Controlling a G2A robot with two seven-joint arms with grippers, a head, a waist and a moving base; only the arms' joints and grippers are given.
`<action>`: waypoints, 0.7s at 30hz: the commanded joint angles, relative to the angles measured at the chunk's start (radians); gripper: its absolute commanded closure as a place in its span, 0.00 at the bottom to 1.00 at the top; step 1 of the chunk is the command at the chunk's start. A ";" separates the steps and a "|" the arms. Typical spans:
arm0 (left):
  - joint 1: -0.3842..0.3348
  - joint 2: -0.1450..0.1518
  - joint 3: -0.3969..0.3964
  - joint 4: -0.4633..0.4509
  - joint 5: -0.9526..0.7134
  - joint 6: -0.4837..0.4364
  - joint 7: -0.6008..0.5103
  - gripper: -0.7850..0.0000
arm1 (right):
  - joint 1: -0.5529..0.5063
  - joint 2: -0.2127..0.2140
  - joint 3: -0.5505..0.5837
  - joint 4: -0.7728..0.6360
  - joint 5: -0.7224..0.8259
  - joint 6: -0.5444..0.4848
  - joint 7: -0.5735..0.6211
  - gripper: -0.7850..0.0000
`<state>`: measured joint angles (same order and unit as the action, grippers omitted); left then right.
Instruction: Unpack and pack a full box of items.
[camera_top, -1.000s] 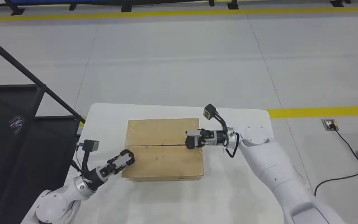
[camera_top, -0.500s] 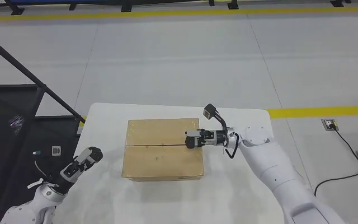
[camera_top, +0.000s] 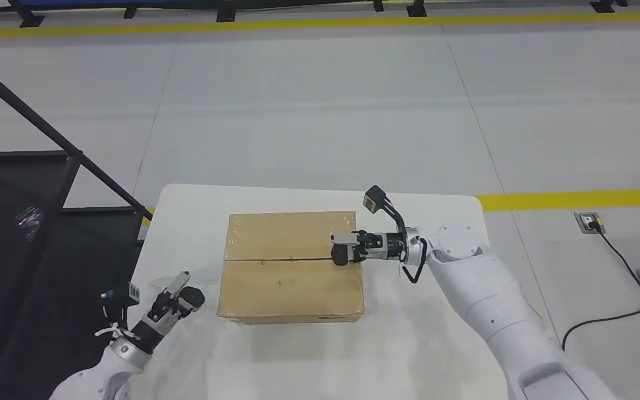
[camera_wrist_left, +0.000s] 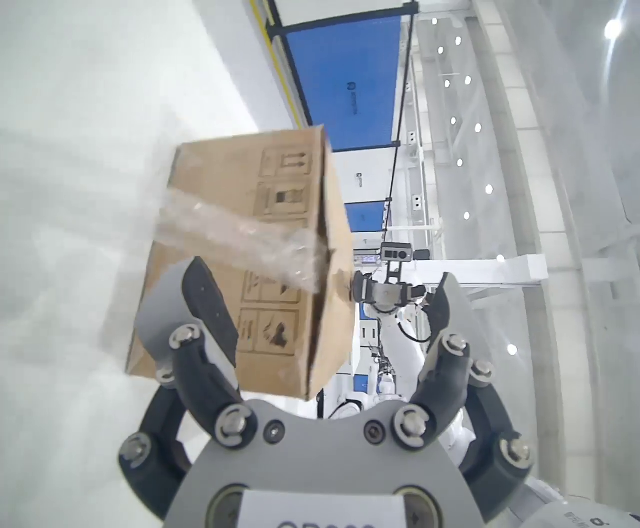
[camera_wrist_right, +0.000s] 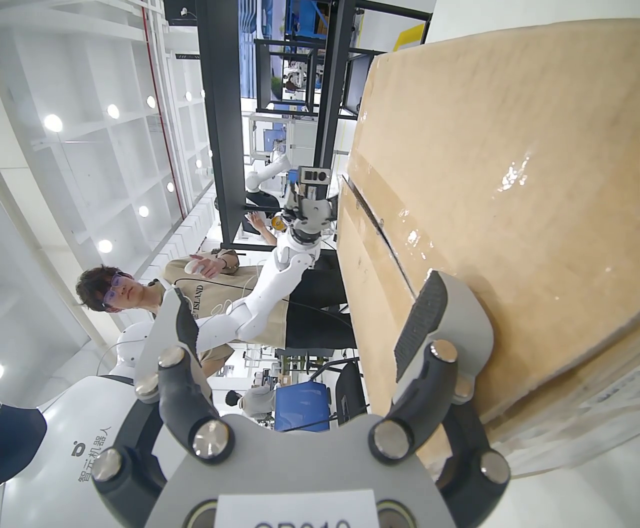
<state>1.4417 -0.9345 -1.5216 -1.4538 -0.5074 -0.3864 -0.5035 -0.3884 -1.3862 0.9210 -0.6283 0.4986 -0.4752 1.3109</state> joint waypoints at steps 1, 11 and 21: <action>-0.025 -0.008 0.040 0.047 0.002 0.004 -0.010 0.00 | 0.000 0.000 0.000 0.000 0.000 0.000 0.000 0.00; -0.157 -0.059 0.169 0.136 -0.004 0.093 0.225 0.00 | 0.000 0.000 0.000 0.000 0.000 0.000 0.000 0.00; -0.235 -0.101 0.191 0.228 -0.192 0.069 0.305 0.00 | 0.000 0.000 0.000 0.000 0.000 0.000 0.000 0.00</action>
<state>1.2088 -1.0333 -1.3285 -1.2301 -0.6925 -0.3027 -0.2025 -0.3884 -1.3862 0.9210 -0.6283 0.4986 -0.4752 1.3109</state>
